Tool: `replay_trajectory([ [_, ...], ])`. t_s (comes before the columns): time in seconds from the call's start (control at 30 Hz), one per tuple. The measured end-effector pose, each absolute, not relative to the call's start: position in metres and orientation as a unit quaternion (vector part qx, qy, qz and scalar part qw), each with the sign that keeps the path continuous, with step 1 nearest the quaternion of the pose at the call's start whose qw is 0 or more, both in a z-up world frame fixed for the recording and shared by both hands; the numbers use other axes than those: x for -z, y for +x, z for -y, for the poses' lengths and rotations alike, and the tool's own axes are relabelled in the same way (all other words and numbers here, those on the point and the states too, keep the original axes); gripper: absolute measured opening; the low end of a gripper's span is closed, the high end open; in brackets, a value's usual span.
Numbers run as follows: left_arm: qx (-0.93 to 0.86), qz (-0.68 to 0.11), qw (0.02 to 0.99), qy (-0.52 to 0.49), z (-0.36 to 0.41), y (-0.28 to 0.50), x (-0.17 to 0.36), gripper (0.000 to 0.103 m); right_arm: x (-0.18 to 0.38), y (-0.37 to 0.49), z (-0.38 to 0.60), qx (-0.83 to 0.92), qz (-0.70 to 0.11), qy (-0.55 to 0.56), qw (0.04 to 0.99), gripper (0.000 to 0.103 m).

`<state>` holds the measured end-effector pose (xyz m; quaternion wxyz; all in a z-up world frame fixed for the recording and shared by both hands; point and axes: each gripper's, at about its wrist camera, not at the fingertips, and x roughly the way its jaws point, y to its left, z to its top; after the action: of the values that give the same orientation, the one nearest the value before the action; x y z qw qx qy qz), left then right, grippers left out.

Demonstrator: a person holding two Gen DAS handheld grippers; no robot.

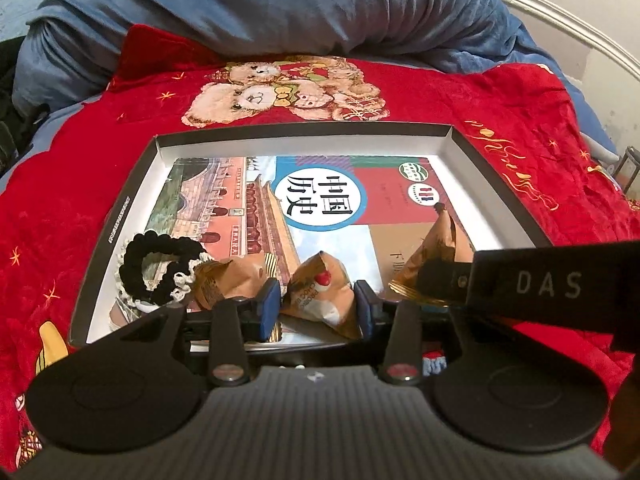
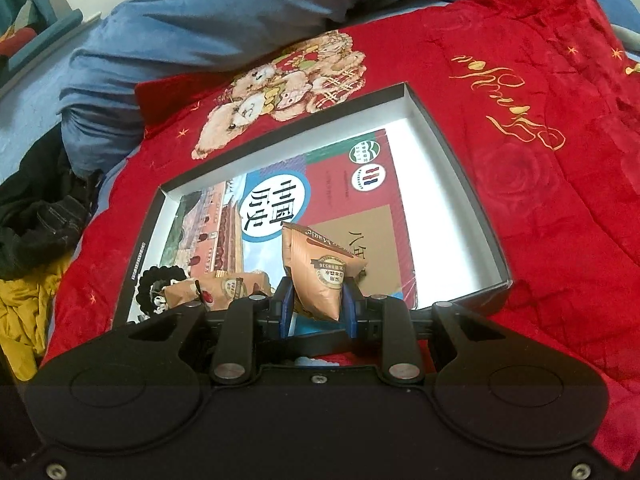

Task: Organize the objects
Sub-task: 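Carry both packets over the black box and lower them inside, then open left tool on red-dotted packet while right tool releases brown packet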

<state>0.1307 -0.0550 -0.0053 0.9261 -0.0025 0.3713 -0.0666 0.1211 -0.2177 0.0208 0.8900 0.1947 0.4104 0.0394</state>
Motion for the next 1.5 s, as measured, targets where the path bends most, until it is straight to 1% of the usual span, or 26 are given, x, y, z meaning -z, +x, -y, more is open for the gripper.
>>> replay_trajectory([
  [0.23, 0.063, -0.364, 0.929, 0.005, 0.057, 0.129, 0.006, 0.047, -0.02, 0.126, 0.217, -0.034, -0.419, 0.188, 0.888, 0.025],
  [0.27, 0.063, -0.362, 0.93, 0.008, 0.057, 0.129, 0.007, 0.051, -0.02, 0.126, 0.216, -0.033, -0.42, 0.185, 0.888, 0.025],
  [0.3, 0.063, -0.36, 0.931, 0.011, 0.057, 0.128, 0.007, 0.058, -0.019, 0.126, 0.215, -0.032, -0.421, 0.182, 0.888, 0.025],
  [0.53, 0.058, -0.347, 0.936, 0.022, 0.058, 0.123, 0.006, 0.062, -0.018, 0.128, 0.208, -0.022, -0.422, 0.168, 0.891, 0.025],
  [0.67, 0.074, -0.337, 0.938, 0.025, 0.059, 0.119, 0.003, 0.072, -0.018, 0.127, 0.208, -0.024, -0.421, 0.166, 0.892, 0.026],
  [0.77, 0.088, -0.33, 0.939, 0.022, 0.059, 0.115, 0.001, 0.074, -0.018, 0.127, 0.207, -0.024, -0.42, 0.164, 0.892, 0.026],
  [0.87, 0.088, -0.318, 0.944, 0.029, 0.058, 0.108, -0.001, 0.078, -0.021, 0.125, 0.207, -0.032, -0.418, 0.164, 0.893, 0.028],
  [0.93, 0.093, -0.311, 0.945, 0.031, 0.055, 0.102, -0.006, 0.079, -0.024, 0.122, 0.206, -0.04, -0.413, 0.166, 0.895, 0.038],
  [1.03, 0.103, -0.278, 0.953, 0.066, 0.05, 0.093, -0.019, 0.082, -0.033, 0.114, 0.206, -0.054, -0.399, 0.167, 0.9, 0.044],
  [1.07, 0.105, -0.266, 0.955, 0.075, 0.047, 0.09, -0.024, 0.084, -0.037, 0.11, 0.206, -0.06, -0.392, 0.17, 0.902, 0.049],
  [1.13, 0.115, -0.245, 0.959, 0.083, 0.039, 0.087, -0.035, 0.085, -0.048, 0.104, 0.208, -0.07, -0.375, 0.177, 0.907, 0.055],
  [1.2, 0.114, -0.225, 0.964, 0.084, 0.03, 0.086, -0.049, 0.088, -0.06, 0.094, 0.212, -0.087, -0.349, 0.188, 0.914, 0.065],
  [1.27, 0.102, -0.203, 0.971, 0.076, 0.02, 0.084, -0.063, 0.09, -0.072, 0.083, 0.217, -0.096, -0.32, 0.205, 0.92, 0.078],
  [1.33, 0.092, -0.193, 0.975, 0.062, 0.011, 0.082, -0.074, 0.091, -0.082, 0.073, 0.222, -0.102, -0.295, 0.222, 0.924, 0.082],
  [1.5, 0.074, -0.188, 0.979, 0.03, -0.006, 0.067, -0.078, 0.092, -0.095, 0.054, 0.226, -0.1, -0.276, 0.222, 0.93, 0.083],
])
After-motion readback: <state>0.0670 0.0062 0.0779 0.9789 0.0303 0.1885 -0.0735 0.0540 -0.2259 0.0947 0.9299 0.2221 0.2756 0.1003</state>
